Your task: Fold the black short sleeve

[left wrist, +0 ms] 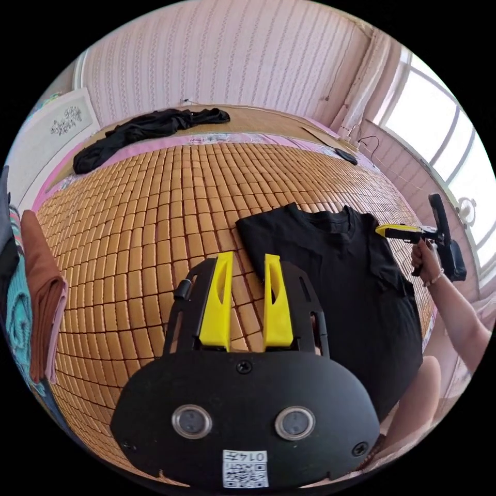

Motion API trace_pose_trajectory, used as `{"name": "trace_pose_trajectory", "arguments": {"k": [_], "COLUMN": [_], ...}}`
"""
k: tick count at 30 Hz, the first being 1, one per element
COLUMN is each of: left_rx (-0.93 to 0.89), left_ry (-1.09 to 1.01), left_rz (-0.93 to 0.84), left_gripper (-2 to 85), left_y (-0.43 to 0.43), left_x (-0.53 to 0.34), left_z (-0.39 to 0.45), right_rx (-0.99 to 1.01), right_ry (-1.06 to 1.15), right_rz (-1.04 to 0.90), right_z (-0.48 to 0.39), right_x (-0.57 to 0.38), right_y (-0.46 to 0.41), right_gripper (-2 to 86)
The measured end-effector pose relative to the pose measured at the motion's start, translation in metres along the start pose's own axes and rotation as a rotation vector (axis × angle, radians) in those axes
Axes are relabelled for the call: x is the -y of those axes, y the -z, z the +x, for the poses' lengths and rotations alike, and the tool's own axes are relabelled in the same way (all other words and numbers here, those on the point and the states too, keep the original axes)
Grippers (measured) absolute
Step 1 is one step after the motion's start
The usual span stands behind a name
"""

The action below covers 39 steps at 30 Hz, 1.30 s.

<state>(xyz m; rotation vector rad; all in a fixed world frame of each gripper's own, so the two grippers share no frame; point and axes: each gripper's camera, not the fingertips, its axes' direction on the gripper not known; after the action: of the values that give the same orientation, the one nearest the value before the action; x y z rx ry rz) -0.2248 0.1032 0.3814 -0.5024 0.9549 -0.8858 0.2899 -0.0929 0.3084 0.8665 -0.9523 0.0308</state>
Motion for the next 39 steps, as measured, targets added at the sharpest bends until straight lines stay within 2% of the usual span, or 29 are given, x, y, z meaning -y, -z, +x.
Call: {"name": "trace_pose_trajectory", "arguments": {"k": [3, 7, 11, 15, 21, 25, 28, 34, 37, 39], "left_rx": [-0.017, 0.043, 0.083, 0.101, 0.06, 0.068, -0.013, -0.178, -0.159, -0.147], "left_ry": [0.051, 0.02, -0.089, -0.099, 0.046, 0.077, 0.06, -0.167, -0.266, -0.226], "left_rz": [-0.013, -0.121, -0.112, -0.125, -0.026, 0.124, 0.236, 0.288, 0.19, 0.076], "left_gripper": [9.7, 8.6, 1.6, 0.0, -0.5, -0.7, -0.7, -0.7, -0.7, -0.7], "left_y": [-0.016, -0.04, -0.041, -0.038, -0.015, 0.016, 0.051, 0.138, 0.167, 0.161], "left_x": [0.016, 0.036, 0.044, 0.05, 0.06, 0.071, 0.074, 0.005, -0.074, -0.128], "left_z": [-0.005, 0.0, 0.014, 0.015, 0.0, 0.0, 0.004, 0.025, 0.037, 0.035], "right_rx": [-0.067, 0.011, 0.071, 0.1, 0.16, 0.2, 0.287, 0.395, 0.44, 0.429], "right_ry": [-0.035, -0.048, -0.018, -0.013, -0.055, -0.064, -0.024, 0.154, 0.154, 0.094], "right_rz": [0.009, -0.027, -0.071, -0.055, 0.075, 0.153, 0.217, 0.238, 0.18, 0.063], "right_z": [0.015, 0.03, 0.041, 0.052, 0.072, 0.076, 0.072, 0.045, 0.036, 0.035], "right_x": [0.004, 0.01, 0.008, 0.003, -0.008, -0.009, -0.017, -0.105, -0.183, -0.226], "right_y": [-0.001, -0.006, -0.005, 0.005, 0.036, 0.056, 0.078, 0.132, 0.141, 0.125], "right_gripper": [9.0, 5.6, 1.3, 0.6, 0.3, 0.2, 0.2, 0.3, 0.3, 0.3]}}
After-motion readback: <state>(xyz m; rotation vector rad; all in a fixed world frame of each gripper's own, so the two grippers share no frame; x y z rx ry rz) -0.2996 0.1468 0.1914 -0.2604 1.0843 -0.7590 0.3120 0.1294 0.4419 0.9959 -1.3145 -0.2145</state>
